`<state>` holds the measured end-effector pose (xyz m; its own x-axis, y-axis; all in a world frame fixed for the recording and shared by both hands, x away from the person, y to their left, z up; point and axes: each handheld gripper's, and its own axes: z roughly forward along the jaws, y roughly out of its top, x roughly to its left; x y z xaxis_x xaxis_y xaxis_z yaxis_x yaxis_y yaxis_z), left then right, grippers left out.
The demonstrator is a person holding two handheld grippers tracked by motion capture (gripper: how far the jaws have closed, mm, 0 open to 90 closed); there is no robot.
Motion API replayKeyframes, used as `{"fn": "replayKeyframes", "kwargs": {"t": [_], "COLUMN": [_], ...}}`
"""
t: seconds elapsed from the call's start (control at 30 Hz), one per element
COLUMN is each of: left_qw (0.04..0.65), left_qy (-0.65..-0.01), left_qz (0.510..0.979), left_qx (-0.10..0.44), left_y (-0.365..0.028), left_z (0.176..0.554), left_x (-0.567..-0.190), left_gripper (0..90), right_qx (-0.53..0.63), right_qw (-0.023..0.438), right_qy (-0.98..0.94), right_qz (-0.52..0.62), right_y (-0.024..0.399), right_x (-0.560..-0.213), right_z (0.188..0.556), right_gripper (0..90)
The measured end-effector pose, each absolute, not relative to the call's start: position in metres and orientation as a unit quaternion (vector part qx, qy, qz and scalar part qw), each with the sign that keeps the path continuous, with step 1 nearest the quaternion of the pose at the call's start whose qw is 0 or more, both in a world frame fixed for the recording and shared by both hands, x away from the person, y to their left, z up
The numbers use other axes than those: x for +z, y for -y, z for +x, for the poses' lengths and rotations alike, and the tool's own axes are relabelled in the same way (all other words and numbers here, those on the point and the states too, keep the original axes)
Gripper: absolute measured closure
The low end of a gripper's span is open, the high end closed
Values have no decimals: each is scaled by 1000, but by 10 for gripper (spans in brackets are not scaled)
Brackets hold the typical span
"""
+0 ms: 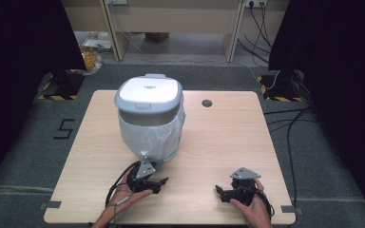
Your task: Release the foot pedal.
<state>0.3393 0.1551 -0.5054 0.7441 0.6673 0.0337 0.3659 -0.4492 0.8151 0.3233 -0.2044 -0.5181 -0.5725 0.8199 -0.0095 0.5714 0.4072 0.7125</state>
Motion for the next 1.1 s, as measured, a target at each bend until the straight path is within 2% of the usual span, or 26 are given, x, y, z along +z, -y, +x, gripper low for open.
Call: {"fn": "replayKeyframes", "kwargs": {"t": [0.47,1.1], "left_qw": [435,418], "left_qy": [-310,-325], "left_qz": [829,831], "left_qx": [165,169], "left_y": [-168,-206], "left_z": [332,303], "left_x": [-493,-508], "left_gripper": [246,237], "right_qx": [340,340], "right_qw": [182,182], "right_qy": [-819,-819], "right_qz": [425,425], "right_y": [204,204], "right_x": [-518,-518], "right_z": [324,324], "right_gripper": [82,81]}}
